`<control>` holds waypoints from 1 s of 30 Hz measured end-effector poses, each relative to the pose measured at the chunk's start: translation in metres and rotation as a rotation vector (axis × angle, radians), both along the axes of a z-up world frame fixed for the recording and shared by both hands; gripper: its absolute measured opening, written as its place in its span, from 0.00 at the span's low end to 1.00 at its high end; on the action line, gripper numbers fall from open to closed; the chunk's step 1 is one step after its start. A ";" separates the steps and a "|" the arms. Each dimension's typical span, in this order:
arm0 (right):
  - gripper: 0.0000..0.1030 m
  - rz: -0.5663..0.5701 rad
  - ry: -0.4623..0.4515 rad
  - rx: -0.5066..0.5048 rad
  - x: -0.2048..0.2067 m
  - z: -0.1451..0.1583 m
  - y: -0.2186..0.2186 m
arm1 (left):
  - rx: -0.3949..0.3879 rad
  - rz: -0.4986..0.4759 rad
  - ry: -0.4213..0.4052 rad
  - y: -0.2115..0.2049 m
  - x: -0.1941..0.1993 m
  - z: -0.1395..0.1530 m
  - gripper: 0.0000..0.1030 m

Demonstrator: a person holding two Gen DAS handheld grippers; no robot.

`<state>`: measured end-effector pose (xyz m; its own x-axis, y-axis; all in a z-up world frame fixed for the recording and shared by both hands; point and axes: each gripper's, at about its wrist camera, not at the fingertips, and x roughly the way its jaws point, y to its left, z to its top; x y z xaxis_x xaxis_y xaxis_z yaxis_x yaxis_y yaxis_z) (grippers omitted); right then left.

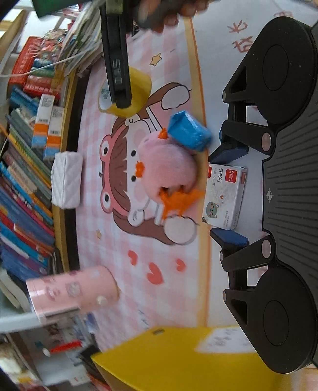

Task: Organize objects
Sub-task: 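Grasp the white card box with the left tool while the right tool grasps the yellow tape roll, then carry the card box in the left tool and tape roll in the right tool toward the box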

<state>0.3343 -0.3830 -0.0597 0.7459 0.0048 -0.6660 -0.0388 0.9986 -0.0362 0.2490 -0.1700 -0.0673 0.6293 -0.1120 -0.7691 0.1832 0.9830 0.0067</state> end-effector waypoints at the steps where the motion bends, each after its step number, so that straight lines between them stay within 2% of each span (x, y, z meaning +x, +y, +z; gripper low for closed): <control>1: 1.00 -0.001 0.010 0.009 0.006 -0.004 0.000 | -0.008 0.005 0.001 0.003 -0.005 0.003 0.54; 4: 1.00 -0.012 0.026 0.027 0.020 -0.013 -0.001 | -0.036 0.023 -0.002 0.012 -0.021 0.012 0.54; 7: 0.98 -0.039 0.031 0.004 0.030 -0.020 -0.001 | -0.056 0.048 -0.011 0.021 -0.032 0.022 0.54; 9: 0.79 -0.045 0.037 0.004 0.034 -0.023 -0.003 | -0.074 0.063 -0.026 0.027 -0.038 0.029 0.54; 12: 0.78 -0.069 0.031 0.016 0.030 -0.019 -0.006 | -0.092 0.073 -0.055 0.032 -0.044 0.038 0.54; 17: 0.79 -0.051 -0.023 0.047 -0.005 0.004 0.000 | -0.115 0.068 -0.087 0.039 -0.053 0.043 0.54; 23: 0.79 -0.013 -0.074 0.031 -0.067 0.031 0.020 | -0.156 0.021 -0.118 0.050 -0.072 0.050 0.54; 30: 0.79 -0.013 -0.131 -0.033 -0.137 0.049 0.043 | -0.191 -0.035 -0.162 0.066 -0.099 0.059 0.54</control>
